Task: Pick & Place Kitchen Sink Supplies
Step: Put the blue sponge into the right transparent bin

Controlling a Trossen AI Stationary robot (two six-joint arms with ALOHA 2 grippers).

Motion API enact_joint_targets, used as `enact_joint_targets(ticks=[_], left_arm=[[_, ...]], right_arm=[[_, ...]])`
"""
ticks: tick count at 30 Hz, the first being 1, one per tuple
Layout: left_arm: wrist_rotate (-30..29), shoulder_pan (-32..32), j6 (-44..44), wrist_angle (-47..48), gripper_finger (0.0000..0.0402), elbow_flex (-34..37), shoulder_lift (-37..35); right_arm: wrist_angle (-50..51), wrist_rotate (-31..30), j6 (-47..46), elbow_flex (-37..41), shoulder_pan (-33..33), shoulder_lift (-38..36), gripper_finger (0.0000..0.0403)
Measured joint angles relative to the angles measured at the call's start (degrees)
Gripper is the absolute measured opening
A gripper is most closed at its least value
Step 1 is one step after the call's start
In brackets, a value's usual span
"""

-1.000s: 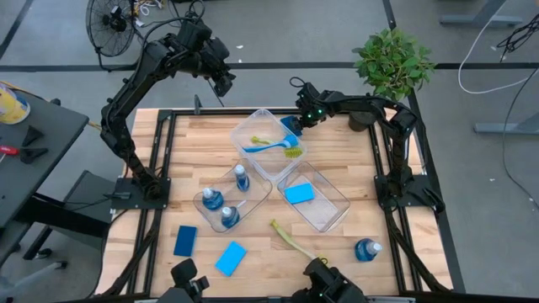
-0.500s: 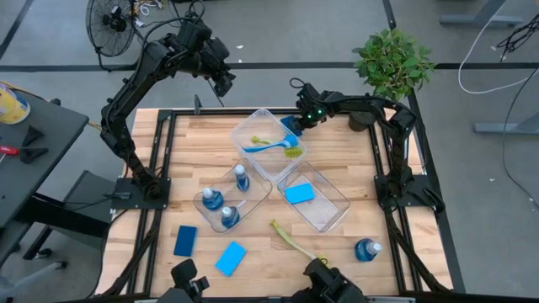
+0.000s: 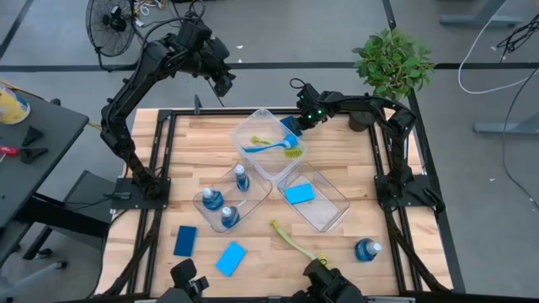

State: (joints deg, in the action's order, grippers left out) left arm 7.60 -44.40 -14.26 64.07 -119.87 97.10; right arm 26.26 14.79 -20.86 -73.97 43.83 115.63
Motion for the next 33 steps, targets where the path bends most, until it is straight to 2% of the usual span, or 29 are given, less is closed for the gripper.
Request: enact_joint_targets(ticks=[21,33], left_arm=[[0.0,0.0,0.0,0.0,0.0179,0.0,0.0],[0.0,0.0,0.1,0.0,0.0179,0.0,0.0]], right_arm=[[1.8,0.7,-1.2,0.1,0.6,-4.3,0.0],[2.3,-2.3,-1.1,0.1,1.5,-11.2,0.0]])
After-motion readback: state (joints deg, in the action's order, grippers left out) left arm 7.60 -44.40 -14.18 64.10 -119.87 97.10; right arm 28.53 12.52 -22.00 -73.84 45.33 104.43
